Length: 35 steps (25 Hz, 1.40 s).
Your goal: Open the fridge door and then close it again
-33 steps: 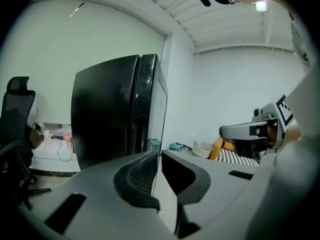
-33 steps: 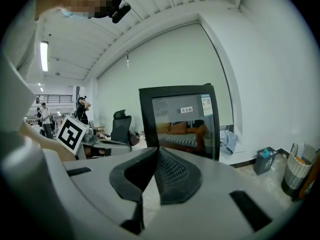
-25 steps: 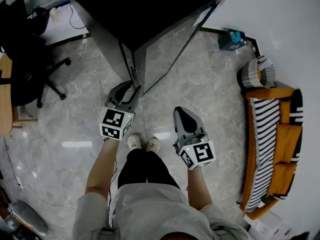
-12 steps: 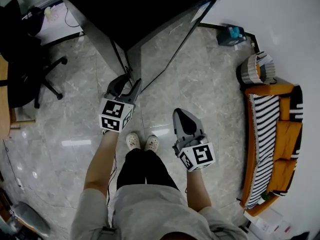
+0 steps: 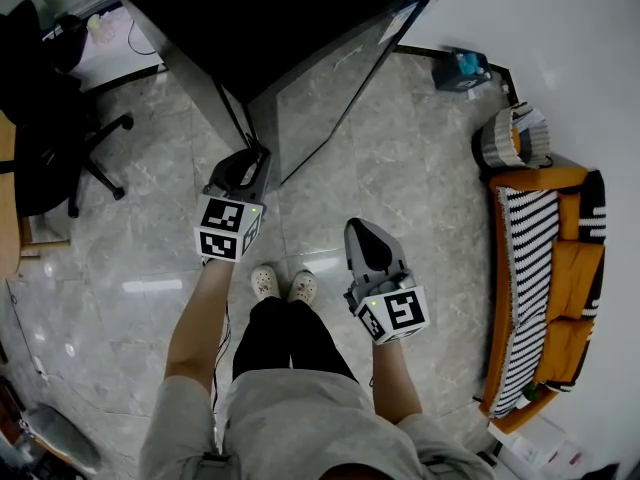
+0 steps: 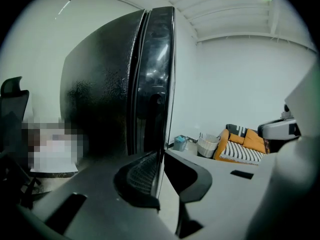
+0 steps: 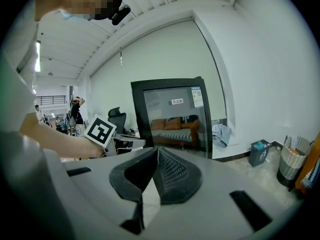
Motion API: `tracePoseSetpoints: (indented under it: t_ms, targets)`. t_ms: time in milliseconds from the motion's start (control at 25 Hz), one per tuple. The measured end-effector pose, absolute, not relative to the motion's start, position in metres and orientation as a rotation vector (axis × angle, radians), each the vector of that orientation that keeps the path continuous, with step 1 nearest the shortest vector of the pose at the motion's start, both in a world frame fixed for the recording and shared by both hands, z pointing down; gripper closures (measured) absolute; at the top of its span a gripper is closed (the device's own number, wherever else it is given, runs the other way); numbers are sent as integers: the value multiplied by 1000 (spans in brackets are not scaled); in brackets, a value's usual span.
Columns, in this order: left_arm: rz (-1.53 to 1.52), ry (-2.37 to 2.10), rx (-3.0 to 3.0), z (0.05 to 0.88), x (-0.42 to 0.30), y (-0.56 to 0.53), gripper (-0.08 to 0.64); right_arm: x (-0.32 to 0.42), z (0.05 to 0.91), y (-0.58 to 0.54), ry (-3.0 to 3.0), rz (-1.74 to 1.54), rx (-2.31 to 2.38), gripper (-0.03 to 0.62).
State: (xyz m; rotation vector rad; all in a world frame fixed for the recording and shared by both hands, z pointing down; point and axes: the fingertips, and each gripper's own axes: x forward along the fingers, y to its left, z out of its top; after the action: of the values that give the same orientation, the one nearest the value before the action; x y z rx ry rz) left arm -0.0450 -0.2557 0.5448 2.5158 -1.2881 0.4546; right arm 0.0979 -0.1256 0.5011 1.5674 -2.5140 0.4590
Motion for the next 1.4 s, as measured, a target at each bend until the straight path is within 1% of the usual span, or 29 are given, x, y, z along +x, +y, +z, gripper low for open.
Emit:
tracePoseSetpoints:
  t_ms: [760,1400]
  targets:
    - [414,-1410,2416,543,-49,-250,512,104,492,-128,-2541,447,1567,569]
    - [447,-1444,2408,543,-49,-249,514,97,485,-140,-2576,435,1537,569]
